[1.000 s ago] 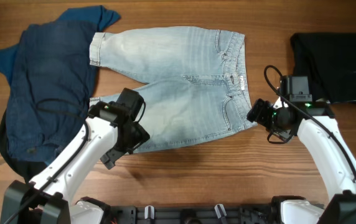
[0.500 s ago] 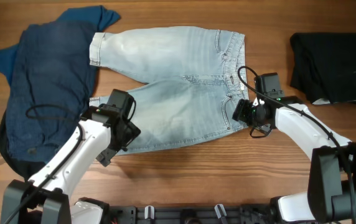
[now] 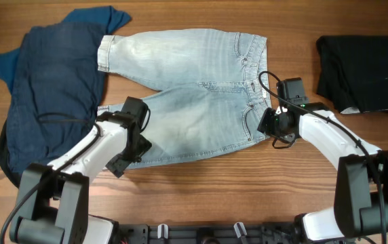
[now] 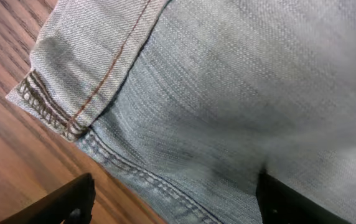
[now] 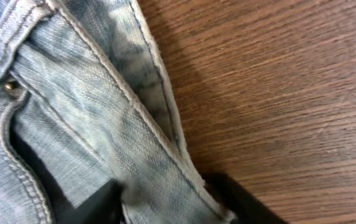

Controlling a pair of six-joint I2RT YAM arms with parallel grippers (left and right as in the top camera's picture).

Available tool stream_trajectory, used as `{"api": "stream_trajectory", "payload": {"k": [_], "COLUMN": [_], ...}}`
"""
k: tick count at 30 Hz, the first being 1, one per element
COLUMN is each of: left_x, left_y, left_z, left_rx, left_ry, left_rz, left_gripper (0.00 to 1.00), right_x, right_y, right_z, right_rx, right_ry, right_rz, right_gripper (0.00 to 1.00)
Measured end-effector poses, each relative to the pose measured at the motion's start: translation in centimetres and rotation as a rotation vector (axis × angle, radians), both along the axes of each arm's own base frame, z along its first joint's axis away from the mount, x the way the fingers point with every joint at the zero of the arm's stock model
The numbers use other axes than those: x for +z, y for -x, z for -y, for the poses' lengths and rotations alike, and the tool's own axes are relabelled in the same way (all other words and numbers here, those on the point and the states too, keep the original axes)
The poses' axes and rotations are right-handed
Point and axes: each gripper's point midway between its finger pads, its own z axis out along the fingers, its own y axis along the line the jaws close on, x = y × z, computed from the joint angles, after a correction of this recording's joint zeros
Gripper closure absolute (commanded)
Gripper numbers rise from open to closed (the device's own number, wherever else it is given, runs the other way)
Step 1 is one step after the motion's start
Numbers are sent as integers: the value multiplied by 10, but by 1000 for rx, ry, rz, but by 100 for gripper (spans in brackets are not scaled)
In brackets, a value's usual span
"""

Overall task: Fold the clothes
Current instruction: 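Grasp the near edge of the jeans with both grippers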

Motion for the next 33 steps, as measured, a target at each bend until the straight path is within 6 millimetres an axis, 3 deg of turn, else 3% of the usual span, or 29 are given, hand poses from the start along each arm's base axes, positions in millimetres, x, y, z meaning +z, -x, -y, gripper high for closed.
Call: {"api": "stream_trajectory", "payload": {"k": [2,3,4,6,10,14,15,17,18,20,22,27,31,33], "left_x": [-3,-4,-5,-7,-7,-7,-6,-6,-5,-4,-1,-1,-3,-5], "left_y": [-7,-11,-16,-27,-28,-28,-28,-26,-23,-13,-6,-11,-14,-22], "left_z": [4,7,11,19,21,21,21,20,18,10,4,7,11,15], "left_rx": [-11,-9,-12,-15,-17,-35,-36,-45,-47,-43,-30,-14,-6,-21], "left_ry": [12,18,33,62,65,65,65,63,59,37,29,81,125,151], "left_rz": [9,15,28,60,61,56,55,48,33,-3,-22,-10,-3,25], "left_gripper": [72,88,96,96,96,96,85,17,8,2,0,1,18,37], "right_x": [-1,-2,-2,-2,-2,4,9,24,27,31,31,31,31,31], "right_y": [1,1,2,3,10,34,35,30,28,26,24,19,18,18], "right_z": [-1,-3,-4,-6,-6,12,16,19,19,19,20,27,29,31], "right_rx": [-4,2,0,0,-39,-142,-159,-169,-168,-166,-166,-181,-183,-184], "right_ry": [-9,-15,-20,-31,-108,-181,-198,-225,-227,-228,-223,-202,-191,-183], "right_rz": [-6,-11,-18,-23,-64,-181,-175,-128,-113,-97,-90,-70,-66,-62], "right_gripper": [94,96,96,96,96,96,96,96,96,96,96,96,97,96]}}
